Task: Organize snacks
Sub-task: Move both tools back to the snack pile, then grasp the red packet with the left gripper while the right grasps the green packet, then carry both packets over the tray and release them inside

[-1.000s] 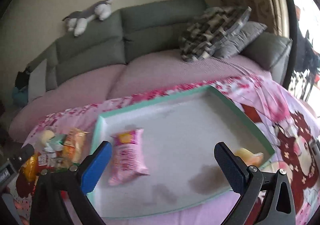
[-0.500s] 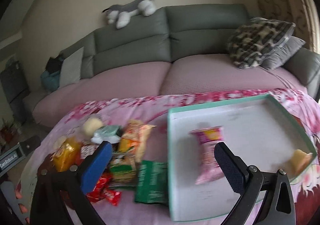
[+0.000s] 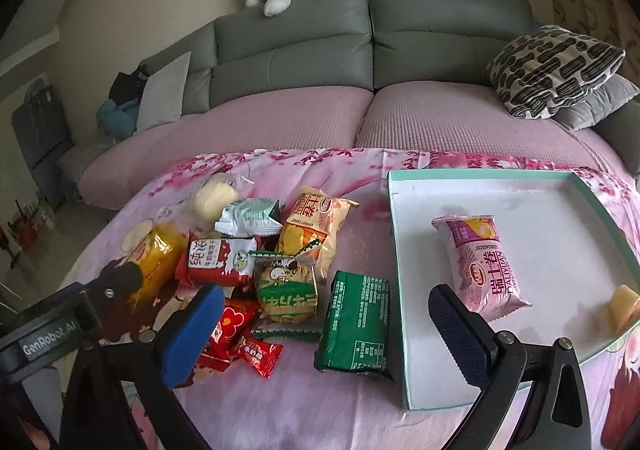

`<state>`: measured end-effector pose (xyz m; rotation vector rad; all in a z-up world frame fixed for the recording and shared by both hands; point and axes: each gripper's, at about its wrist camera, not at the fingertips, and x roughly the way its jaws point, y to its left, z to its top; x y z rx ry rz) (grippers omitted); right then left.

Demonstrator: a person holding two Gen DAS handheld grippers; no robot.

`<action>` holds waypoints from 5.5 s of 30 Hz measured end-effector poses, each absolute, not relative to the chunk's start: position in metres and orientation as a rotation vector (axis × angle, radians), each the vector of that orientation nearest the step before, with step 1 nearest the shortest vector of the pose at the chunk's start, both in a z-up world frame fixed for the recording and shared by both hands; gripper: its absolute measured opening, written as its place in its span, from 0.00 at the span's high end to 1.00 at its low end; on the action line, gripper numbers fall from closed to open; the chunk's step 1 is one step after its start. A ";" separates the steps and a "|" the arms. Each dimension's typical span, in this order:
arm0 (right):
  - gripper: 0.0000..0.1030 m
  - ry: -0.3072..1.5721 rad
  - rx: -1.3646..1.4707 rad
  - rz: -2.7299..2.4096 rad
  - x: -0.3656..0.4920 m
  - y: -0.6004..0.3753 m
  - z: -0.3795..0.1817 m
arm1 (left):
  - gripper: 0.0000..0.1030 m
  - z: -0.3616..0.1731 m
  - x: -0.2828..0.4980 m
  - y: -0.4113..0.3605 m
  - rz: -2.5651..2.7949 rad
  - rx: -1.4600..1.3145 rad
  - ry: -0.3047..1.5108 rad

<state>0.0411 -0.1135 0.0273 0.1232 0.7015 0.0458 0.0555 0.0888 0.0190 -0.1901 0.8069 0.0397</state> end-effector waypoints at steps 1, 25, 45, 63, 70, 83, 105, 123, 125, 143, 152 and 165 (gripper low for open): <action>0.00 0.702 0.119 0.038 0.041 -0.114 0.027 | 0.00 0.018 0.056 0.088 0.034 -0.194 0.810; 0.00 0.790 0.113 -0.097 0.039 -0.157 0.017 | 0.07 -0.016 0.075 0.043 -0.069 -0.162 0.938; 0.10 0.806 0.153 0.053 0.042 -0.130 0.014 | 0.40 -0.023 0.078 0.062 -0.024 -0.234 0.968; 0.40 0.872 0.162 0.079 0.050 -0.122 0.000 | 0.39 -0.028 0.081 0.065 -0.032 -0.261 0.981; 0.40 0.879 0.151 0.084 0.052 -0.119 -0.002 | 0.39 -0.027 0.081 0.065 -0.031 -0.263 0.981; 0.45 0.899 0.071 0.023 0.050 -0.112 -0.002 | 0.39 -0.027 0.080 0.067 -0.032 -0.267 0.981; 0.44 0.907 0.121 0.049 0.051 -0.107 -0.004 | 0.39 -0.027 0.078 0.074 -0.024 -0.290 0.979; 0.51 0.920 0.062 0.006 0.056 -0.101 -0.015 | 0.39 -0.028 0.078 0.072 -0.022 -0.281 0.985; 0.51 0.927 0.047 -0.002 0.057 -0.099 -0.020 | 0.39 -0.031 0.080 0.070 -0.022 -0.278 0.995; 0.56 0.908 0.008 -0.043 0.060 -0.093 -0.021 | 0.41 -0.030 0.078 0.062 -0.014 -0.244 0.994; 0.57 0.850 0.057 -0.041 0.054 -0.103 -0.001 | 0.43 -0.012 0.073 0.060 -0.038 -0.225 0.945; 0.57 0.794 0.091 -0.044 0.044 -0.118 0.023 | 0.43 0.029 0.059 0.054 -0.071 -0.212 0.818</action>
